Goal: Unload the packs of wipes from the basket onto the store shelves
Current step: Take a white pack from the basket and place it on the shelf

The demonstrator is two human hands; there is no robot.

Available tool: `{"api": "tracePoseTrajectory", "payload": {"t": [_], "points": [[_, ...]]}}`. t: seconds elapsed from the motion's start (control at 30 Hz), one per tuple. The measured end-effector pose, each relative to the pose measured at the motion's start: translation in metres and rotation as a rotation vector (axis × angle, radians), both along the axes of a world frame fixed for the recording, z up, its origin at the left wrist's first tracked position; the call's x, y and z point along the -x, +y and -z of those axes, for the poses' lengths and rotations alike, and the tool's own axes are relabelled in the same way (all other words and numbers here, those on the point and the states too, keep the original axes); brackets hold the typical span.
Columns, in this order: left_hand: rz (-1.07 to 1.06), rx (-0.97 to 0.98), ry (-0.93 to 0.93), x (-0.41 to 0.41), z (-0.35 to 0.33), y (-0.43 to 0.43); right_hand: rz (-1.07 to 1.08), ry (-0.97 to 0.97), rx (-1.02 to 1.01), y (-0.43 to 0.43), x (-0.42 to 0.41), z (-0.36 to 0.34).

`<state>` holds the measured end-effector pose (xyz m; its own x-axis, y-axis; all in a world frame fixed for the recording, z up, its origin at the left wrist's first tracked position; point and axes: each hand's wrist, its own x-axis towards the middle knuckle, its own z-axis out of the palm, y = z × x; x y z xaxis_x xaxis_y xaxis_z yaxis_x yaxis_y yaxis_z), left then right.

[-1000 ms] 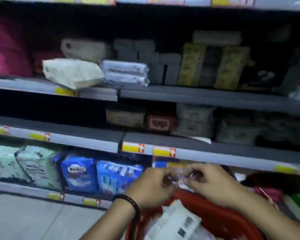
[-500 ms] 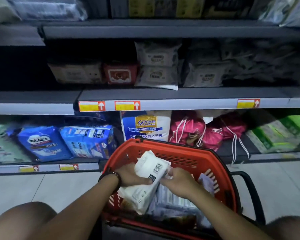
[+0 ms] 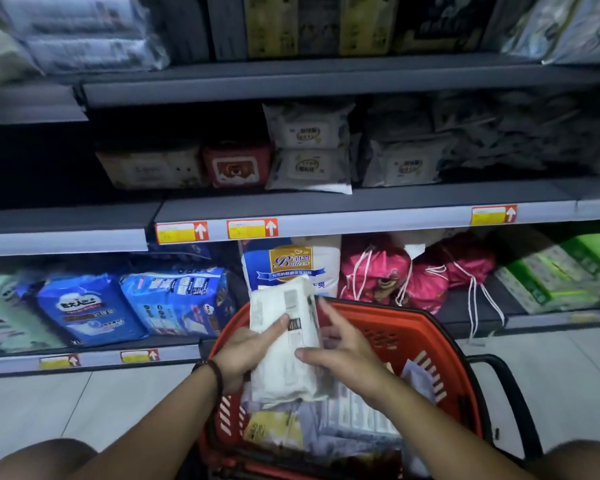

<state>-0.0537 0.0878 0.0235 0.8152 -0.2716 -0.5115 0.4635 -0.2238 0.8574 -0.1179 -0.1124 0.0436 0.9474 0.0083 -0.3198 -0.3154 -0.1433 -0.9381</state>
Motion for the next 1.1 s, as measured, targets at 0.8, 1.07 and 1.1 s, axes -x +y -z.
{"api": "tracePoseTrajectory", "payload": {"t": [0.8,1.07,1.1], "points": [[-0.398,0.867,-0.226,-0.010,-0.089,-0.016,0.256,-0.505,0.182,-0.028,0.004,-0.063],[-0.227,0.918,-0.274,0.007,-0.108,-0.010,0.232,-0.569,-0.178,-0.013,0.005,-0.074],[-0.219,0.891,-0.293,0.008,-0.112,-0.008,0.239,-0.587,-0.141,-0.012,0.006,-0.076]]}}
